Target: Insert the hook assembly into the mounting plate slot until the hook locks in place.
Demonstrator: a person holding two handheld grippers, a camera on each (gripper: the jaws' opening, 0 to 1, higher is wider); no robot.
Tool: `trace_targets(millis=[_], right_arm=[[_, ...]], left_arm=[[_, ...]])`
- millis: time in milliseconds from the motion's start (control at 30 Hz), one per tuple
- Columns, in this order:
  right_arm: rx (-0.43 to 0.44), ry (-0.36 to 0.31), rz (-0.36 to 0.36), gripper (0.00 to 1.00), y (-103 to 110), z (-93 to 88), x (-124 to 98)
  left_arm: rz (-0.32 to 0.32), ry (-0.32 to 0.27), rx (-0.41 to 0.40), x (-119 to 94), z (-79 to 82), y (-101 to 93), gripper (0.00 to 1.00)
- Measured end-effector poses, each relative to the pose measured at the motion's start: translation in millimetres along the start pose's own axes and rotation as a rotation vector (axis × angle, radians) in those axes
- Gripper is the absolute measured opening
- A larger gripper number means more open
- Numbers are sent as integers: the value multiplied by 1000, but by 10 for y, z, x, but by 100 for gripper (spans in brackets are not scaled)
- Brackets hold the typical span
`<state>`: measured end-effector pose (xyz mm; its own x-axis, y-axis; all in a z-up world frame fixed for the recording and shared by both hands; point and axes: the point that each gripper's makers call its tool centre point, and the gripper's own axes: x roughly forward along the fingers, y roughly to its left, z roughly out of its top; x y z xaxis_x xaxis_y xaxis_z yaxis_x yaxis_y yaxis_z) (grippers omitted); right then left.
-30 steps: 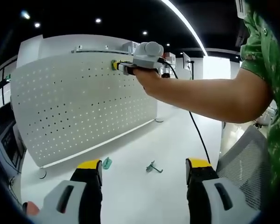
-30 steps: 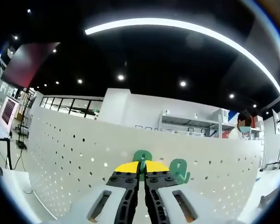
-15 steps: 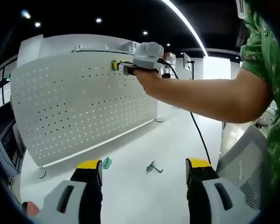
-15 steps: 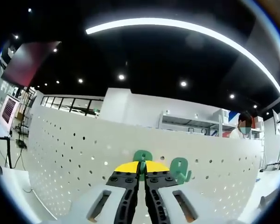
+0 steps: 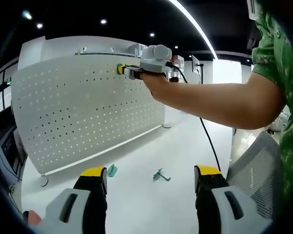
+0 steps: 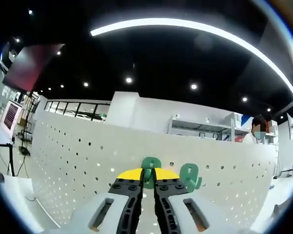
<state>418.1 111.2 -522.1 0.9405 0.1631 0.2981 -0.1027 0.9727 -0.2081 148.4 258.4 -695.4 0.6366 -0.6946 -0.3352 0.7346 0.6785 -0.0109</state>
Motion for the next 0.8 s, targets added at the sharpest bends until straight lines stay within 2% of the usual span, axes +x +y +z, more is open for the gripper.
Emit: trace_targets(millis=[367, 800], right_arm=[[1, 7, -1, 8, -19, -26, -11], [10, 3, 2, 14, -17, -15, -51]], left_arm=[[-4, -1, -1, 16, -1, -8, 75], [-5, -3, 0, 9, 6, -22, 76]])
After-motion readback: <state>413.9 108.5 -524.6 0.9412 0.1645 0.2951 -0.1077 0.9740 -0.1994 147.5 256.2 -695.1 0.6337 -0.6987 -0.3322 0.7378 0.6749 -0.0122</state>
